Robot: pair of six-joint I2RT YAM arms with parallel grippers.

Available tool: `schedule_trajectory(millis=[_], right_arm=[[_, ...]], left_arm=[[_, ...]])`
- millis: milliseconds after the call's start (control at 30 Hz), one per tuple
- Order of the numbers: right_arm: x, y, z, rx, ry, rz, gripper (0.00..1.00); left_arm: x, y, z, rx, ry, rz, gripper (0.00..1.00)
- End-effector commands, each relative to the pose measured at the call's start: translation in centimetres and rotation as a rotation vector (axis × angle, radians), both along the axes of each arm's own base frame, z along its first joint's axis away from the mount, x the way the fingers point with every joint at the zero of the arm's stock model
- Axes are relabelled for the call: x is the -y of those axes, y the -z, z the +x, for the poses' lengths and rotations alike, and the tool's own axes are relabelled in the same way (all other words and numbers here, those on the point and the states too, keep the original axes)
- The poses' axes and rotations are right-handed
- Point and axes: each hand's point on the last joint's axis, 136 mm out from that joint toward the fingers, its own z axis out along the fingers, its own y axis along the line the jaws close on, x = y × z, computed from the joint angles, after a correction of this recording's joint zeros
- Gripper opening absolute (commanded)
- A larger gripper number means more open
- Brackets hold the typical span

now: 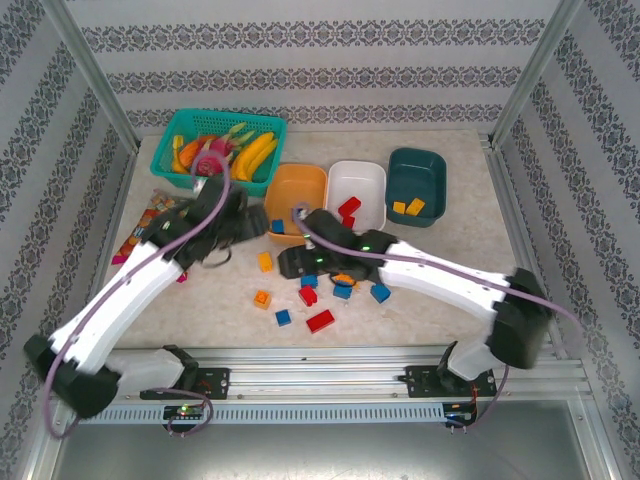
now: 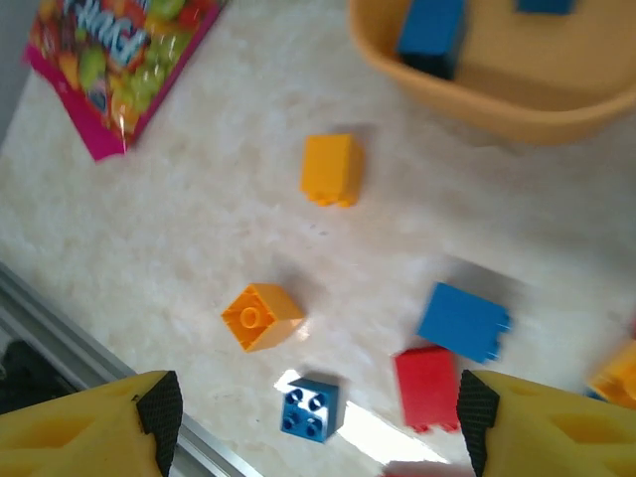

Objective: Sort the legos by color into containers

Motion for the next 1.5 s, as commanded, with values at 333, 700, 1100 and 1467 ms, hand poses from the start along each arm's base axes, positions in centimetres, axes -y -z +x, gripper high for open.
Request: schedule_trajectory(millis=[333,700,1100,1467], right_arm=[[-6.2,8.5,3.4,-0.052,-0.018,-0.277,0.83],[-6.8,13.6,7.2,-0.101,0.038,-0.393,0.68],[-8.2,13.6,8.5,-0.097,0.024,-0.36,0.29],[-1.7,1.7,8.4,0.043,0.149,-0.219,0.21]], left_arm=[[-8.5,1.8,-14.0,0.125,-0.038,-0.116,1.0],[-9.0,0.8,-15.5,0.128,-0.029,-0.144,1.0],[-8.3,0.4,-15.5,0.127,0.014,-0.151,1.0],[-1.7,-3.5,-10.3,0.171,0.27,-0.156,1.0]])
